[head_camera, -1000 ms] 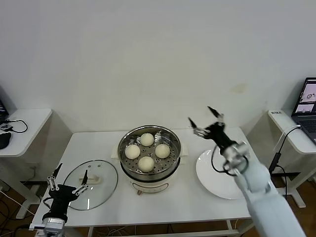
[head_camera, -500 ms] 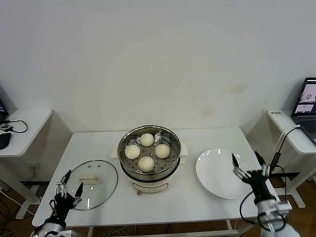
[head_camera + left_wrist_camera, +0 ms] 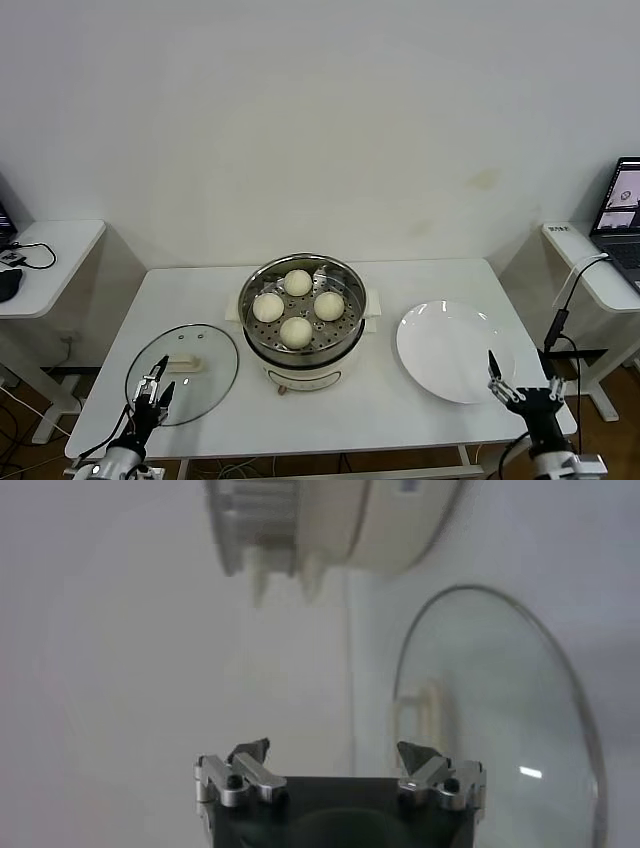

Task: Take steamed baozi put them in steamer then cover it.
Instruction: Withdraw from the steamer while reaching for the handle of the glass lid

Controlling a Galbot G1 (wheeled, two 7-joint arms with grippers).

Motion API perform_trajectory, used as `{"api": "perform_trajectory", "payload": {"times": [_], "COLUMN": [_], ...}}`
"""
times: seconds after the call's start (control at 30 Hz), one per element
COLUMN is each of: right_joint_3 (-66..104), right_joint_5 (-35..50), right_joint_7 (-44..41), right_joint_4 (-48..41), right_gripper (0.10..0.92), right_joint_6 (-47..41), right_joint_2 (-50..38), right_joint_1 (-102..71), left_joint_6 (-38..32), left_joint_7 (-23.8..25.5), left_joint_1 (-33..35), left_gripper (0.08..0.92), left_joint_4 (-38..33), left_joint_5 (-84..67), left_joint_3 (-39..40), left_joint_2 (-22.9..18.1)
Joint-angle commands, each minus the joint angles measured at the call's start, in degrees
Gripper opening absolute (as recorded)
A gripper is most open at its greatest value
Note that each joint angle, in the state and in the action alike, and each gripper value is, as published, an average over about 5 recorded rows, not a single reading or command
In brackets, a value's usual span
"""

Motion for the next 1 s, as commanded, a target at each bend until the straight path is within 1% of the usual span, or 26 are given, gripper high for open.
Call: {"api": "perform_trajectory", "payload": {"times": [0.03,0.6,1.0], "right_joint_3": [1.3,0.8,0.5], "right_joint_5": [-1.0,-2.4,-3.0], "right_joint_7": [0.2,0.0,-0.4], "right_joint_4": [0.2,-0.4,-0.5], "right_gripper": [0.823,0.823,0.823], "right_joint_6": [0.7,1.5,1.5], "right_joint_2": [2.1,3.3,3.7], "right_joint_1": [-2.6,-3.7,-3.8], "left_joint_6": [0.1,0.7,0.7], "left_joint_7": [0.3,2.4,3.8], "left_joint_1": [-6.0,-13.1,-17.7], "left_gripper": [0.823,0.823,0.823], "left_joint_4": [5.9,8.9,13.7], "left_joint_5": [4.8,2.9,1.3], "left_joint_3": [1.9,4.4,6.3], "left_joint_2": [0.9,2.5,2.7]}}
